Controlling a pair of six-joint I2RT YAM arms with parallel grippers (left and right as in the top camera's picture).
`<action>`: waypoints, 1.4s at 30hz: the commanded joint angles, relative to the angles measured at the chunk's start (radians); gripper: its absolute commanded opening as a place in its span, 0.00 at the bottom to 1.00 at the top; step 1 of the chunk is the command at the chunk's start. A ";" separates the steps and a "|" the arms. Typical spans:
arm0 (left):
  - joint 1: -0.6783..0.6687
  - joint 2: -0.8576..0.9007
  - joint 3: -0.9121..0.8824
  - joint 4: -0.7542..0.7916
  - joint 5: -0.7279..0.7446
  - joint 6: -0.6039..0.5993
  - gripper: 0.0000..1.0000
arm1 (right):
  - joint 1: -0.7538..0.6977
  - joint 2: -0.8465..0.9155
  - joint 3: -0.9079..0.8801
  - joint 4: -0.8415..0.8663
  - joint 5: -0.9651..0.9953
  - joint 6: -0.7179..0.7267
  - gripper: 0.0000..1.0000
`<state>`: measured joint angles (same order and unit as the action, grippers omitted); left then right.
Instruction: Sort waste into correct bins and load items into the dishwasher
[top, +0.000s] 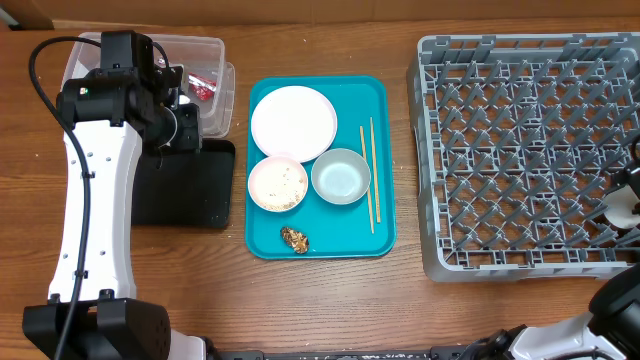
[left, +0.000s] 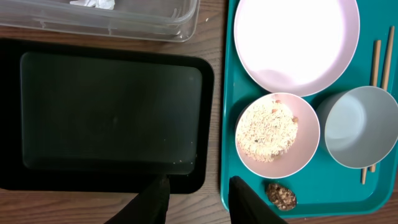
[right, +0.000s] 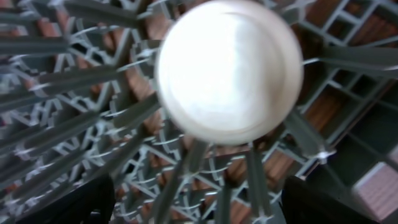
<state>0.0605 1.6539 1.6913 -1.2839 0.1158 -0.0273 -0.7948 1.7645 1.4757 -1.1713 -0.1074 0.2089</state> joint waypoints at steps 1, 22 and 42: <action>-0.003 -0.007 0.013 0.002 0.008 -0.014 0.37 | 0.025 -0.104 0.069 -0.002 -0.087 0.004 0.87; -0.003 -0.006 0.013 0.001 0.016 -0.019 0.61 | 0.955 -0.095 0.088 0.031 -0.139 -0.101 0.75; -0.003 -0.006 0.013 0.003 0.015 -0.018 0.61 | 1.191 0.306 0.085 0.105 -0.103 0.032 0.60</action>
<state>0.0605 1.6539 1.6913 -1.2835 0.1192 -0.0311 0.3817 2.0331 1.5566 -1.0695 -0.2192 0.2195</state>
